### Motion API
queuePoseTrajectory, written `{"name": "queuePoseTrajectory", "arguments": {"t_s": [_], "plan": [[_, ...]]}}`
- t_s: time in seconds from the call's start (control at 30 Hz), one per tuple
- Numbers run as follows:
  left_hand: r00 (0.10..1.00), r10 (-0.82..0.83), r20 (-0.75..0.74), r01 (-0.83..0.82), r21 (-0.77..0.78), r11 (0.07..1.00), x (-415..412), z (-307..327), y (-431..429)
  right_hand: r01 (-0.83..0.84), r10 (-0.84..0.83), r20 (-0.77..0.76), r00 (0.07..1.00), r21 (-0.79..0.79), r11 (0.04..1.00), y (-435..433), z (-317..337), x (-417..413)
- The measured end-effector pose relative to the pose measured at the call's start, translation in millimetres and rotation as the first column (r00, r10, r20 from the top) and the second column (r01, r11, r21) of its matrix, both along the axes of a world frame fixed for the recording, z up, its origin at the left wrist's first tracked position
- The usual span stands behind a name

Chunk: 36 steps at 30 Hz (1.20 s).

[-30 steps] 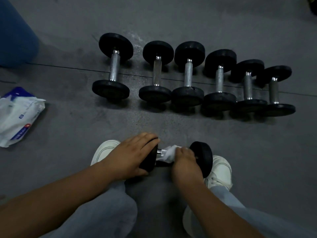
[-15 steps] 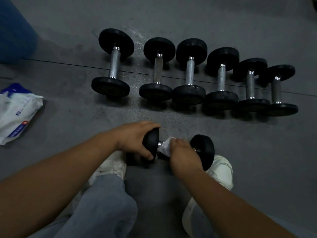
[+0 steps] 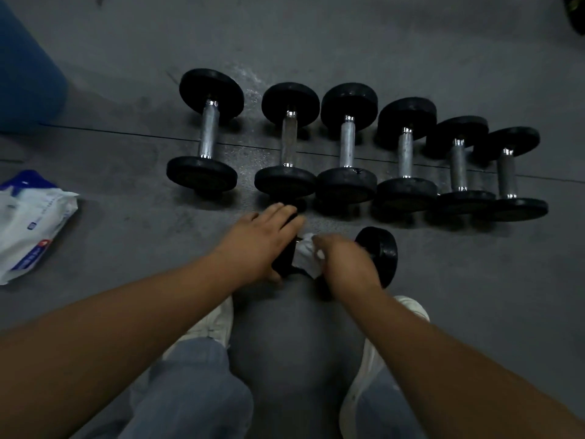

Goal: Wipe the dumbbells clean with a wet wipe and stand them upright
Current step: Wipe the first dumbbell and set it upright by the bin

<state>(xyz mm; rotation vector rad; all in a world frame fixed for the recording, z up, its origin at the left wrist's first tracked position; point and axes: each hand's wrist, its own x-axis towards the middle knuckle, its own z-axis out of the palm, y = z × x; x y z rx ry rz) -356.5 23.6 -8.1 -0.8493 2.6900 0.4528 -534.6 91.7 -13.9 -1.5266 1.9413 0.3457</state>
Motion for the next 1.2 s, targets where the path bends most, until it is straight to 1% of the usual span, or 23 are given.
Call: {"name": "queuePoseTrajectory", "arguments": {"t_s": [0.03, 0.07, 0.1, 0.13, 0.17, 0.2, 0.27, 0.3, 0.37, 0.4, 0.43, 0.47, 0.53, 0.57, 0.6, 0.63, 0.7, 0.8, 0.87, 0.97, 1.07, 1.13, 1.2], "plan": [[1.0, -0.003, -0.012, 0.004, 0.006, 1.0, -3.3, 2.0, -5.5, 0.029, -0.03, 0.006, 1.0, 0.094, 0.995, -12.8, 6.3, -3.7], [0.999, -0.014, -0.031, 0.014, 0.013, 1.0, -6.5, 3.6, -9.6, 0.077, -0.079, 0.024, 0.997, 0.082, 0.994, -15.8, 9.3, -7.5], [0.998, -0.029, -0.052, 0.03, 0.008, 1.0, -9.4, 5.1, -12.5, 0.134, -0.132, 0.037, 0.991, -0.034, 0.99, -14.8, 13.4, -13.1], [0.997, -0.05, -0.058, 0.05, -0.008, 0.999, -11.5, 6.4, -14.9, 0.209, -0.201, 0.06, 0.978, -0.205, 0.956, -9.9, 17.6, -19.2], [0.996, -0.071, -0.055, 0.069, -0.032, 0.997, -12.6, 7.1, -16.7, 0.258, -0.247, 0.074, 0.966, -0.298, 0.919, -2.7, 22.1, -23.5], [0.996, -0.085, -0.042, 0.083, -0.049, 0.995, -13.1, 8.0, -17.5, 0.277, -0.267, 0.077, 0.961, -0.324, 0.904, -0.7, 24.4, -26.5], [0.996, -0.084, -0.014, 0.083, -0.05, 0.995, -14.2, 8.8, -14.4, 0.334, -0.326, 0.074, 0.942, -0.238, 0.912, 2.4, 17.9, -18.6], [0.998, -0.065, -0.001, 0.065, -0.034, 0.997, -13.8, 8.6, -9.4, 0.306, -0.303, 0.044, 0.952, -0.188, 0.933, 6.8, 12.4, -8.6], [1.0, -0.012, 0.023, 0.012, 0.029, 1.0, -11.4, 6.5, 1.6, 0.046, -0.052, -0.024, 0.998, -0.191, 0.98, 19.5, 0.2, 19.5], [1.0, 0.023, 0.019, -0.025, 0.073, 0.997, -9.5, 4.9, 4.6, -0.058, 0.058, -0.004, 0.998, -0.21, 0.976, 31.1, -3.9, 28.1], [0.997, 0.073, 0.009, -0.074, 0.131, 0.989, -6.5, 4.7, 5.1, -0.092, 0.1, 0.031, 0.994, -0.201, 0.975, 39.3, -4.6, 27.6], [0.991, 0.135, -0.008, -0.131, 0.199, 0.971, -1.8, 6.2, 4.0, -0.075, 0.085, 0.041, 0.996, -0.195, 0.978, 42.4, -3.5, 20.3], [0.958, 0.271, -0.096, -0.234, 0.286, 0.929, 9.3, 6.4, 5.0, 0.012, -0.02, -0.043, 0.999, -0.173, 0.985, 38.4, 0.5, 4.7], [0.932, 0.316, -0.175, -0.263, 0.273, 0.926, 12.9, 5.9, 9.8, 0.022, -0.036, -0.092, 0.995, -0.148, 0.989, 34.8, 0.7, 1.5], [0.915, 0.332, -0.23, -0.281, 0.23, 0.932, 14.7, 5.9, 17.0, -0.03, 0.014, -0.103, 0.995, -0.155, 0.988, 30.4, 2.2, 3.9], [0.917, 0.328, -0.229, -0.288, 0.191, 0.938, 14.4, 6.4, 24.9, -0.093, 0.083, -0.068, 0.994, -0.165, 0.982, 25.3, 2.4, 7.7], [0.951, 0.293, -0.102, -0.278, 0.134, 0.951, 9.3, 4.5, 35.8, -0.187, 0.181, -0.048, 0.982, -0.177, 0.966, 16.7, 0.8, 8.1], [0.966, 0.257, -0.022, -0.257, -0.021, 0.966, 1.4, -0.9, 26.4, -0.043, 0.014, -0.132, 0.991, -0.22, 0.975, 2.7, -2.2, -4.6], [0.975, 0.221, -0.032, -0.222, -0.044, 0.974, -1.3, -2.7, 14.5, 0.013, -0.049, -0.15, 0.987, -0.233, 0.972, -8.4, -3.8, -6.3], [0.987, 0.121, -0.101, -0.129, -0.082, 0.988, -1.1, -8.9, 0.1, 0.012, -0.022, -0.106, 0.994, -0.098, 0.995, -19.7, 4.3, -6.5], [0.999, 0.036, -0.04, -0.038, -0.034, 0.999, 2.2, -2.7, -10.1, 0.073, -0.071, -0.021, 0.997, 0.124, 0.99, -21.5, 17.9, -5.1], [0.999, 0.031, 0.025, -0.033, 0.092, 0.995, 4.7, 2.2, -12.9, 0.032, -0.032, -0.004, 0.999, 0.307, 0.951, -23.2, 24.2, 2.6], [0.992, 0.072, 0.103, -0.098, 0.277, 0.956, 6.6, 6.4, -17.4, 0.083, -0.109, 0.042, 0.993, 0.408, 0.909, -16.2, 25.1, 0.3]]}}
